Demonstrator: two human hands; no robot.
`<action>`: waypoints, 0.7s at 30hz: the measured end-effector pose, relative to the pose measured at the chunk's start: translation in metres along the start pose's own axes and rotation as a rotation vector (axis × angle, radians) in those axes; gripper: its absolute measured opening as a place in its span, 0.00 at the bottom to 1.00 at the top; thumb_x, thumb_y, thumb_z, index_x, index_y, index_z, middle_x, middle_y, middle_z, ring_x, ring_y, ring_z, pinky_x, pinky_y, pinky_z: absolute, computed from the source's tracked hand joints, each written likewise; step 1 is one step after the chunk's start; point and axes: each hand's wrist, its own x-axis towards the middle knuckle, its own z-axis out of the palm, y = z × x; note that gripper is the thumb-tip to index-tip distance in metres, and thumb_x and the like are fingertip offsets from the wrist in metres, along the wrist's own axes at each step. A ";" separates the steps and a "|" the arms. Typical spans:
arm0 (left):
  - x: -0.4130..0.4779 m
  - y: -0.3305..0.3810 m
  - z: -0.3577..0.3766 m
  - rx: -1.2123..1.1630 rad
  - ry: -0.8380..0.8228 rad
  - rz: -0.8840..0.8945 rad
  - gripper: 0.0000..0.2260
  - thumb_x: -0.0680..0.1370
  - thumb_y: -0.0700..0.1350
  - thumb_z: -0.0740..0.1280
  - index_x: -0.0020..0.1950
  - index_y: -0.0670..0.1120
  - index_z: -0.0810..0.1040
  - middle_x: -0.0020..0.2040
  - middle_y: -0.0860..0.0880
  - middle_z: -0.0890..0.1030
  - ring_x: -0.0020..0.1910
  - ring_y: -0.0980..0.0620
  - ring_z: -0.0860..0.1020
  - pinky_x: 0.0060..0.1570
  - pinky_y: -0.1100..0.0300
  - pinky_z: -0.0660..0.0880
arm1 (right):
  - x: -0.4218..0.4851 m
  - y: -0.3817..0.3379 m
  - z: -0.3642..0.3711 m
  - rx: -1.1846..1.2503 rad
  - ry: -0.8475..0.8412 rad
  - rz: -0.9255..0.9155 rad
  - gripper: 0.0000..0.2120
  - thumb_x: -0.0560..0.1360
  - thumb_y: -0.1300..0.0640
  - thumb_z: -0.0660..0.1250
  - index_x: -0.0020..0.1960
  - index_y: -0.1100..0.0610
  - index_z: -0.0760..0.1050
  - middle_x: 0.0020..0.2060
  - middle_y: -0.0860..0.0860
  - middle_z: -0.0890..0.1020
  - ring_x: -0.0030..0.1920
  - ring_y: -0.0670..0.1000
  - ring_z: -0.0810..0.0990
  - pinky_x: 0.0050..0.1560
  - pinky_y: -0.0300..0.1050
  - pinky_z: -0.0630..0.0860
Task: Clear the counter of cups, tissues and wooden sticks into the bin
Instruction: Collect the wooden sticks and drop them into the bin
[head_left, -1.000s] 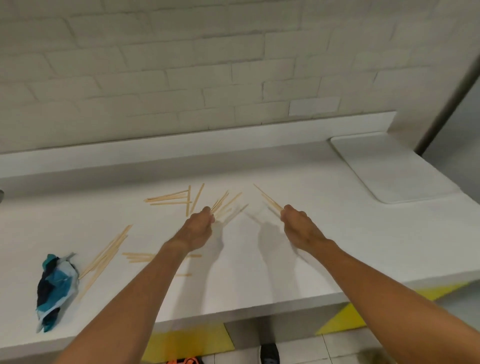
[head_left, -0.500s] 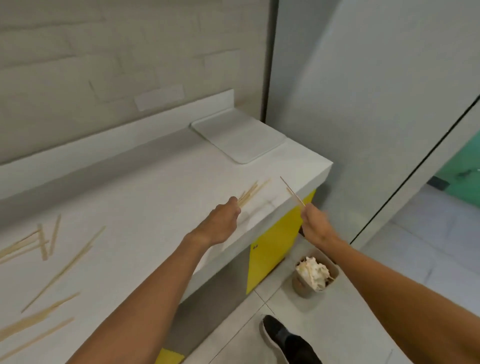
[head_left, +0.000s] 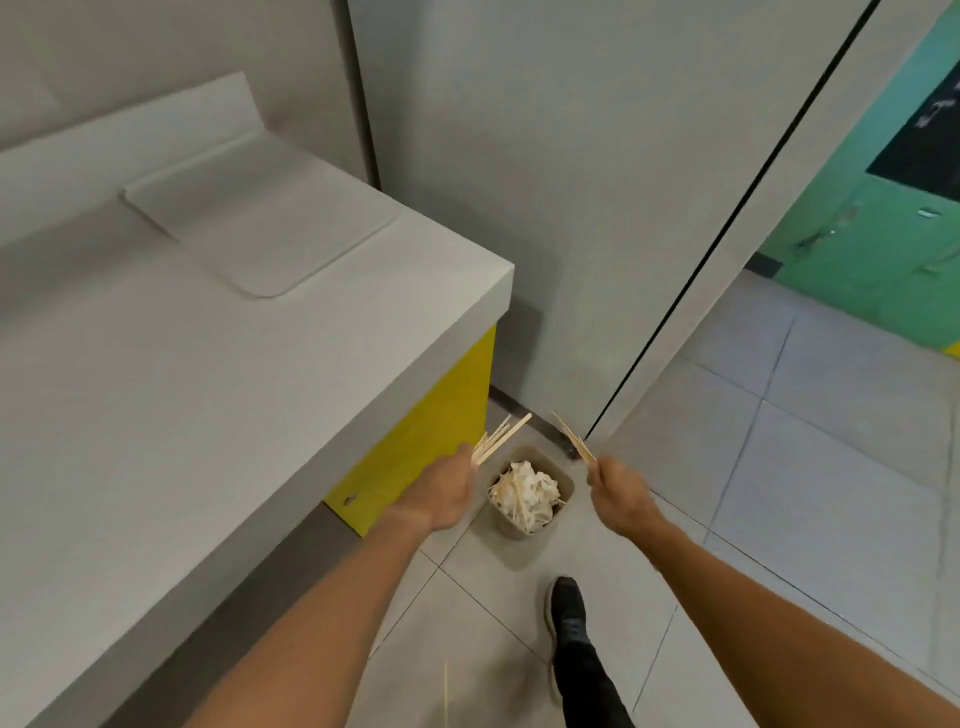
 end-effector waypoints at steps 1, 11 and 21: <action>0.017 0.000 0.018 0.012 -0.004 -0.026 0.05 0.84 0.43 0.54 0.51 0.43 0.66 0.49 0.38 0.78 0.45 0.39 0.77 0.38 0.54 0.65 | 0.017 0.014 0.008 -0.002 -0.018 0.001 0.14 0.84 0.54 0.51 0.51 0.59 0.73 0.45 0.56 0.78 0.42 0.52 0.75 0.41 0.44 0.71; 0.230 -0.054 0.184 0.007 0.015 -0.204 0.07 0.82 0.41 0.57 0.58 0.41 0.70 0.51 0.41 0.80 0.44 0.47 0.76 0.40 0.57 0.69 | 0.227 0.135 0.132 0.026 -0.180 0.010 0.16 0.84 0.51 0.50 0.56 0.60 0.73 0.46 0.56 0.78 0.41 0.52 0.77 0.34 0.38 0.71; 0.334 -0.110 0.299 -0.113 -0.053 -0.323 0.15 0.82 0.45 0.59 0.68 0.44 0.65 0.62 0.44 0.74 0.60 0.45 0.75 0.49 0.58 0.73 | 0.324 0.202 0.242 -0.005 -0.277 0.003 0.18 0.83 0.51 0.53 0.63 0.61 0.72 0.56 0.59 0.79 0.53 0.57 0.79 0.54 0.50 0.78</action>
